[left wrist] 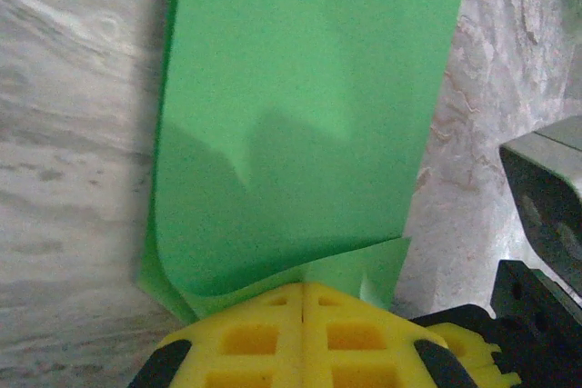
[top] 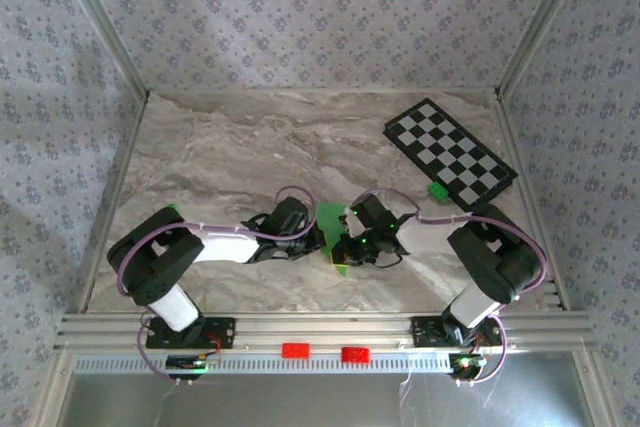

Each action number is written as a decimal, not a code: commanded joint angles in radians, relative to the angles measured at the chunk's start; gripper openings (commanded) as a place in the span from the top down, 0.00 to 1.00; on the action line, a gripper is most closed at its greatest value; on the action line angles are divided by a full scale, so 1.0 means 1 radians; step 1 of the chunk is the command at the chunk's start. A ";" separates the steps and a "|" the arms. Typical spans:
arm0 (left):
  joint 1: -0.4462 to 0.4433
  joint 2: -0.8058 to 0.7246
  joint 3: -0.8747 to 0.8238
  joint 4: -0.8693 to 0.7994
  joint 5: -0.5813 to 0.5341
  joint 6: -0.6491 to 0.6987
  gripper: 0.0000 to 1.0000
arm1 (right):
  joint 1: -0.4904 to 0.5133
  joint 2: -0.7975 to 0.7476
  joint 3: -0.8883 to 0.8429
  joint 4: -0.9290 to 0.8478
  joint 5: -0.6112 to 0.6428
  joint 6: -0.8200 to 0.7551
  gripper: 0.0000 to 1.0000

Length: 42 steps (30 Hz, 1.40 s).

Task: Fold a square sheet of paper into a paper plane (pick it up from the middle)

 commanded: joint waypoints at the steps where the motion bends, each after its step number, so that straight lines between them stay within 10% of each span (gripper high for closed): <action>1: -0.008 0.023 -0.019 0.091 0.006 -0.023 0.99 | -0.005 0.042 -0.043 -0.126 0.063 0.003 1.00; 24: 0.211 0.023 -0.072 -0.028 0.029 0.053 1.00 | -0.041 -0.008 -0.088 -0.140 0.035 -0.044 1.00; 42: 0.024 0.000 0.077 -0.044 0.031 0.114 0.99 | -0.086 0.005 -0.072 -0.128 -0.044 -0.104 1.00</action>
